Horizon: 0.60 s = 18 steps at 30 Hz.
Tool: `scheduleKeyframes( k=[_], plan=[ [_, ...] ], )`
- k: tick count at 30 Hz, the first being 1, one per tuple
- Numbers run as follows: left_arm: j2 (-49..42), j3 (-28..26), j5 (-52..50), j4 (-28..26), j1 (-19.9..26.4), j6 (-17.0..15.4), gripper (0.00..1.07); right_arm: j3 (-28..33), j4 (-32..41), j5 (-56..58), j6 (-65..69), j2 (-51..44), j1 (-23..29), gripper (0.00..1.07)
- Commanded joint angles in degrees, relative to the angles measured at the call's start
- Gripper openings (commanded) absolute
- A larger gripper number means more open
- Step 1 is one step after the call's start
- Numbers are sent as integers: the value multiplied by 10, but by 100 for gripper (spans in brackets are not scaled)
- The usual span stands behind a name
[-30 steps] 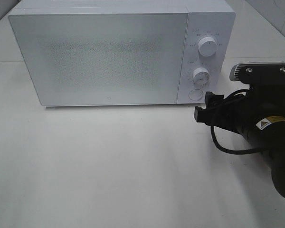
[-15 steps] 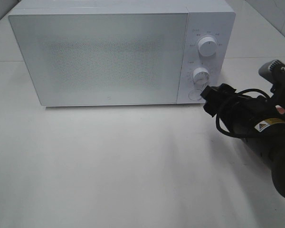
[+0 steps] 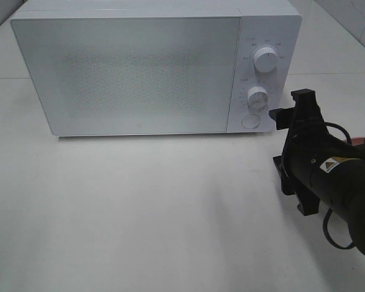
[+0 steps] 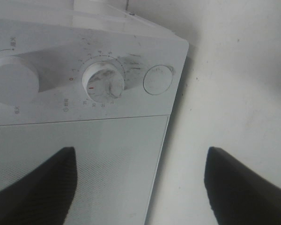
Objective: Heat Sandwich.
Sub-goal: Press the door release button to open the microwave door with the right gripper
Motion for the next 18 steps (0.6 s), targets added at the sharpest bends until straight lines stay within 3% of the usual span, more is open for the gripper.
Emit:
scheduleKeyframes(
  k=[1,4,7,8,9,12,18],
  plan=[
    [-16,1,-5,-2,-1,-2,103,1,-22,1,72,-1,3,67],
    [-16,1,-5,-2,-1,-2,103,1,-23,1,88,-1,3,59],
    [-16,1,-5,-2,-1,-2,103,1,-22,1,92,-1,3,36],
    [-16,1,-5,-2,-1,-2,103,1,-22,1,92,-1,3,36],
    [-16,1,-5,-2,-1,-2,103,1,-22,1,92,-1,3,23],
    [-16,1,-5,-2,-1,-2,103,1,-23,6,92,-1,3,3],
    [-16,1,-5,-2,-1,-2,103,-1,-23,13,96,-1,3,0]
  ],
)
